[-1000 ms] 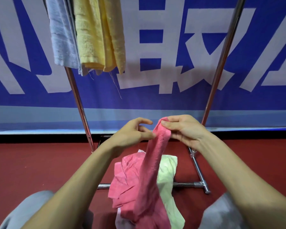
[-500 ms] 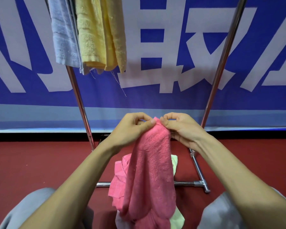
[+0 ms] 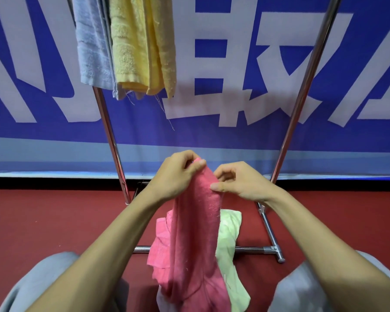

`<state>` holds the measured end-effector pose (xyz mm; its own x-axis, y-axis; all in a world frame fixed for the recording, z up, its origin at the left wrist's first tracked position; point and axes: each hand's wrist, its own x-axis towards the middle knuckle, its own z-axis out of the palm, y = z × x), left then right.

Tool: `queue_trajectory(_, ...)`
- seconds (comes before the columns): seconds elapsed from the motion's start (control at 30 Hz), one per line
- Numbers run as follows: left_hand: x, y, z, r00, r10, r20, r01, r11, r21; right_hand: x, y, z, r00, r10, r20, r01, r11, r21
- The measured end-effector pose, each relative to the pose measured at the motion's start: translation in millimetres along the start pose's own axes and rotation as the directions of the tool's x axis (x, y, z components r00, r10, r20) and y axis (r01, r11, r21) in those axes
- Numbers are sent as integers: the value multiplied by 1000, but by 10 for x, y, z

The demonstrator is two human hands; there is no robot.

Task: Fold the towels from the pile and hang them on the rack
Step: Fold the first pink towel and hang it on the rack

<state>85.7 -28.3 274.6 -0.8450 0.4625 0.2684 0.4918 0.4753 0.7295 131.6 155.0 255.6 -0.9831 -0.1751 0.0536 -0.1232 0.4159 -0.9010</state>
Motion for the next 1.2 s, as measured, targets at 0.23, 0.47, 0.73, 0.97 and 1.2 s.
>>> queue_trajectory(0.23, 7, 78, -223, 946, -165, -278, 5, 868, -496, 72, 199, 86, 996, 71, 50, -54, 955, -292)
queue_trajectory(0.47, -44, 38, -522, 854, -508, -112, 78, 337, -938, 140, 364, 190, 979, 180, 99, -124, 900, -417)
queue_trajectory(0.73, -47, -134, -699, 649, -746, -150, -49, 156, -986, 155, 513, 246, 966, 246, 83, -175, 853, -492)
queue_trajectory(0.97, -68, -108, -670, 613, -765, -196, 45, 282, -958, 131, 342, 135, 968, 247, -49, -251, 961, -119)
queue_trajectory(1.2, -38, -62, -497, 689, -699, -191, 123, 372, -920, 69, 38, 110, 992, 82, -95, -70, 990, 126)
